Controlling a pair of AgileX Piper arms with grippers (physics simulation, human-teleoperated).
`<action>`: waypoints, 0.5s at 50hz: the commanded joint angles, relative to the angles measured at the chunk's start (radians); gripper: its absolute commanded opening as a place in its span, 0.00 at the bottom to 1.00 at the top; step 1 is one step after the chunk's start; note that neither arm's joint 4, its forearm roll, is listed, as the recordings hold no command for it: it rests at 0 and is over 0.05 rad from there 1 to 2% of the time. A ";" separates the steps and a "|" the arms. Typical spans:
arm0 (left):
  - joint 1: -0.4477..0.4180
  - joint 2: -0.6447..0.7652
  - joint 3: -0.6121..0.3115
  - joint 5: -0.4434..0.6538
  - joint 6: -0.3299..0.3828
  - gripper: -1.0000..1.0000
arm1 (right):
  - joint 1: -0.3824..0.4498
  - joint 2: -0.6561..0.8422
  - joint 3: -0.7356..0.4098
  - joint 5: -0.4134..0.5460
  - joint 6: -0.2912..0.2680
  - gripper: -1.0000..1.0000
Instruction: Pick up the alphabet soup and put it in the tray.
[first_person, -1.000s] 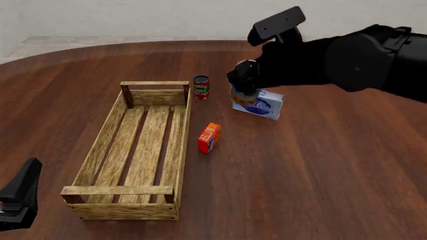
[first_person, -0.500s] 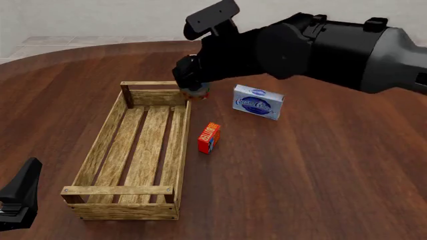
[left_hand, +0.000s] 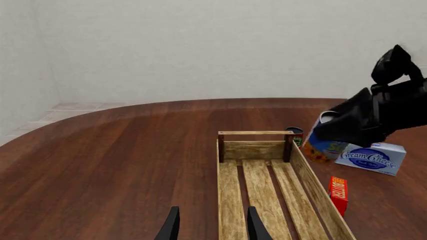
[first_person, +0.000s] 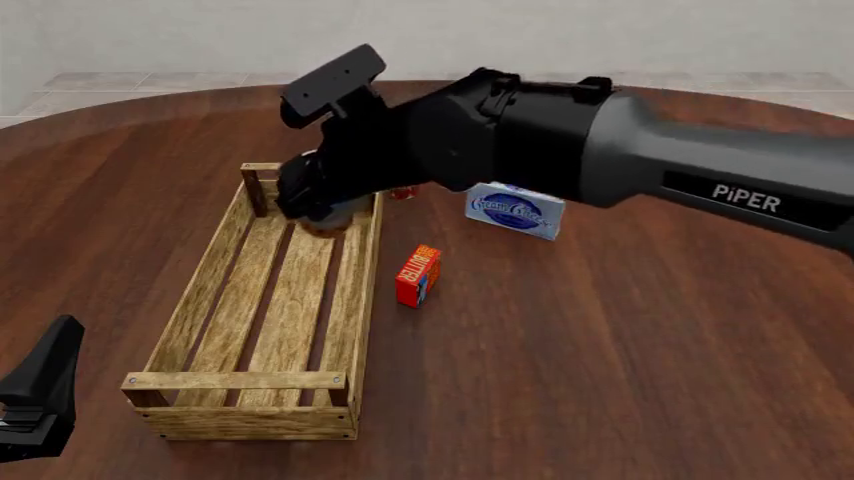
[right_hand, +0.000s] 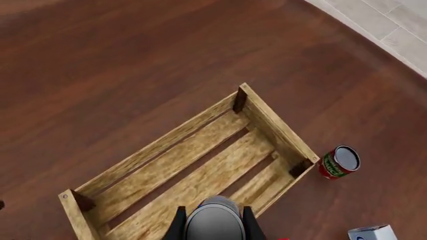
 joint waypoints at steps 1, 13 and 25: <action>0.000 0.000 0.000 0.000 0.000 1.00 | 0.034 0.065 -0.061 0.002 0.028 0.00; 0.000 0.000 0.000 0.000 0.000 1.00 | 0.058 0.137 -0.113 0.007 0.045 0.00; 0.000 0.000 0.000 0.000 0.000 1.00 | 0.060 0.200 -0.149 0.006 0.055 0.00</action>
